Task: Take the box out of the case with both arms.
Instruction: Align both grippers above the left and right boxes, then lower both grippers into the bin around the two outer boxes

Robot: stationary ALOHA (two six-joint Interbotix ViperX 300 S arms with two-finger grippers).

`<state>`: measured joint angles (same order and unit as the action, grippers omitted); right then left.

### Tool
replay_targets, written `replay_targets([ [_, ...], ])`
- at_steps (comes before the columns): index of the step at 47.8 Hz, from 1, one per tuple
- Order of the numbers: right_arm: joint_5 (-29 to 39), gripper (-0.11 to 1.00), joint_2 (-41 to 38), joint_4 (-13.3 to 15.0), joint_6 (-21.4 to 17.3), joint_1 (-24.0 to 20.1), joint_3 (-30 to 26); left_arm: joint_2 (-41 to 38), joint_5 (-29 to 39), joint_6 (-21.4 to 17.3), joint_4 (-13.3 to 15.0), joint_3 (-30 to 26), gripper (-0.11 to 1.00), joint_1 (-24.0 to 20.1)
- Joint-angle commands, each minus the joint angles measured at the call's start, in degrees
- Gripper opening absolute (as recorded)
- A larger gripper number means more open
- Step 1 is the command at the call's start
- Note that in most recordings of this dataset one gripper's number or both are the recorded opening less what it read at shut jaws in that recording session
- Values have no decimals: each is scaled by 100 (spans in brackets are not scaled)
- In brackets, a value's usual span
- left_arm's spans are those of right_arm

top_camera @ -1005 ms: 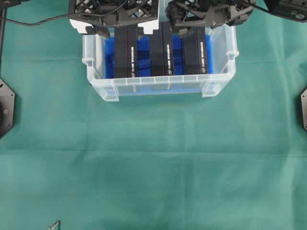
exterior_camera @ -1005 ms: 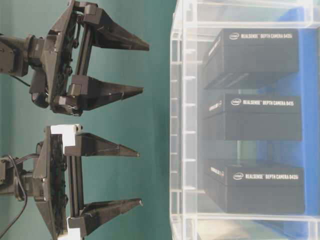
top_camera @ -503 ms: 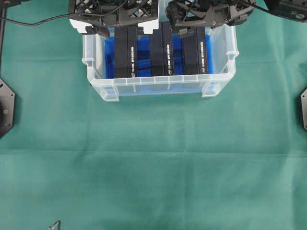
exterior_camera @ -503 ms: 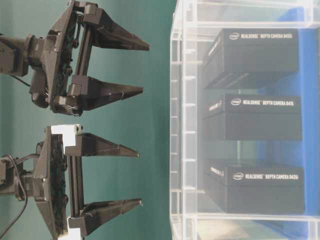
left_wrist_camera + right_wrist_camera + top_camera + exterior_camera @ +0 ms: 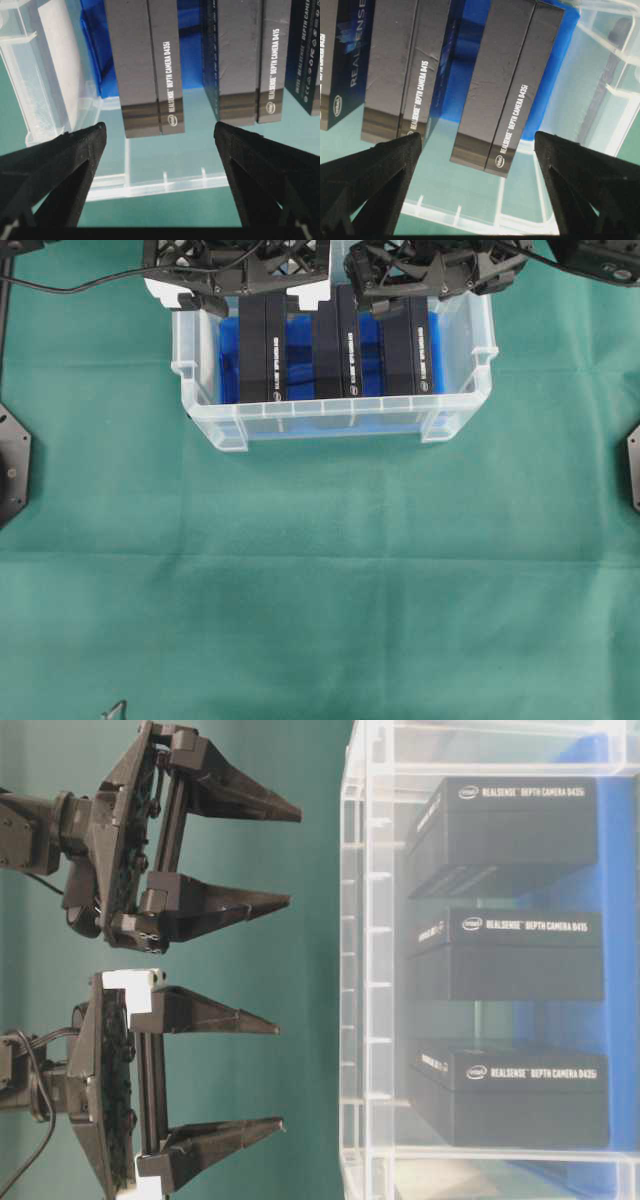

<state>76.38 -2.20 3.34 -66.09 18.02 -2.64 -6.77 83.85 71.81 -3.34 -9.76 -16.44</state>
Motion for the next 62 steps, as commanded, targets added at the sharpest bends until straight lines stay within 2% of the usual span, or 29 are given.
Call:
replay_targets([
  [1, -18, 97, 62, -9, 9, -9, -114, 114, -9, -18, -26, -70, 88, -18],
  [17, -62, 97, 70, 0, -9, -9, -9, 114, -97, 0, -114, 18, 88, -18],
  [39, -501, 97, -79, 0, -44, -9, 501, 79, -791, 53, -132, 721, 88, -26],
  [62, -879, 97, -255, 18, -18, 53, 686, 9, -1213, 53, -132, 1195, 88, -132],
])
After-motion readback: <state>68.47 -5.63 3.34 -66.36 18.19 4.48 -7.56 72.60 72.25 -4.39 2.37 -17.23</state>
